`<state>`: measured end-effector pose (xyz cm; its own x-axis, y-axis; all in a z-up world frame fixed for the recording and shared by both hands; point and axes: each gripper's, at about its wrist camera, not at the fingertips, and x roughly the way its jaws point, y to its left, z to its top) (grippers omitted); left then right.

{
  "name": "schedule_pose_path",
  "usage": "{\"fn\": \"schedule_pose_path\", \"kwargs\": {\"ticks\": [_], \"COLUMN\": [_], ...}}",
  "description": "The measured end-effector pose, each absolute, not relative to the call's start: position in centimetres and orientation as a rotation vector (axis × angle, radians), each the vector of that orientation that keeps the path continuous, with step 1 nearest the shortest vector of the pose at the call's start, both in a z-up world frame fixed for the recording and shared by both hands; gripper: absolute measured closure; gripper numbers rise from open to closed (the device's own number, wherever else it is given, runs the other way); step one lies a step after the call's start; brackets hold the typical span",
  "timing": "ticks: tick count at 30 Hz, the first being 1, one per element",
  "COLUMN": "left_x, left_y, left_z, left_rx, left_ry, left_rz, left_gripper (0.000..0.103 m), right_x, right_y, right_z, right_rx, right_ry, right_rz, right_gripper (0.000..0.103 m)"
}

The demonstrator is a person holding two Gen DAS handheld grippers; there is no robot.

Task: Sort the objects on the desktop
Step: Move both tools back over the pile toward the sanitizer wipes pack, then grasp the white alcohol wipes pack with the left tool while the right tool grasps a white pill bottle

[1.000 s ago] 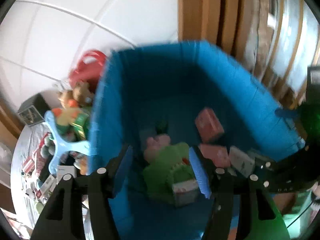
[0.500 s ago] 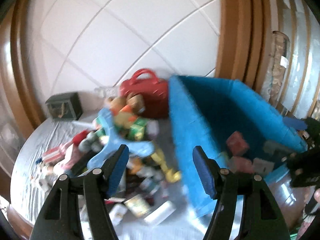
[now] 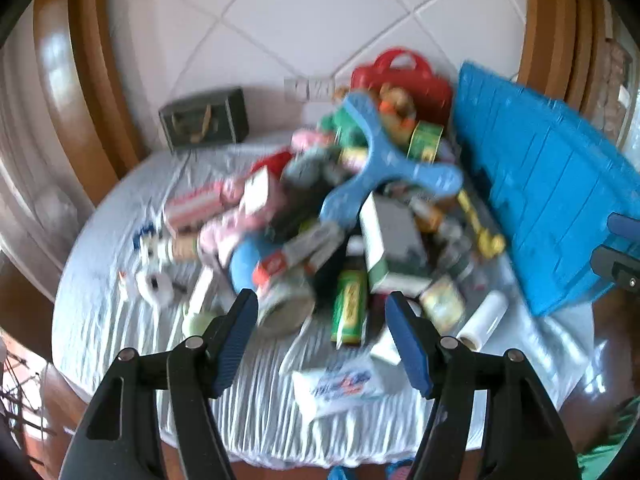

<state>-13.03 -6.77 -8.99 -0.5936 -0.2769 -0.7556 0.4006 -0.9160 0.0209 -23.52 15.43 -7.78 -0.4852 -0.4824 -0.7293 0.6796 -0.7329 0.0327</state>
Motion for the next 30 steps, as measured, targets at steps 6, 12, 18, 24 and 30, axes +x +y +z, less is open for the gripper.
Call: {"fn": "schedule_pose_path", "kwargs": {"ticks": [6, 12, 18, 24, 30], "left_x": [-12.0, -12.9, -13.6, -14.2, -15.3], "left_y": [-8.3, -7.4, -7.0, -6.3, -4.9], "left_z": [-16.2, -22.3, -25.9, -27.8, -29.4], "left_rx": [1.288, 1.488, 1.635, 1.781, 1.873], "left_ry": [0.338, 0.338, 0.326, 0.146, -0.202], "left_rz": [-2.416, -2.362, -2.349, -2.434, -2.543], "left_gripper": [0.037, 0.037, 0.037, 0.037, 0.029], "right_x": [-23.9, -25.6, -26.3, -25.8, -24.3], "right_y": [14.2, 13.0, 12.1, 11.6, 12.0], "right_z": [-14.8, -20.5, -23.7, -25.0, -25.4], "right_rx": [1.168, 1.301, 1.377, 1.431, 1.524], "right_ry": [0.346, 0.339, 0.337, 0.319, 0.213], "right_rz": [-2.145, -2.061, -2.012, -2.033, -2.158], "right_gripper": [0.000, 0.000, 0.000, 0.000, 0.000]}}
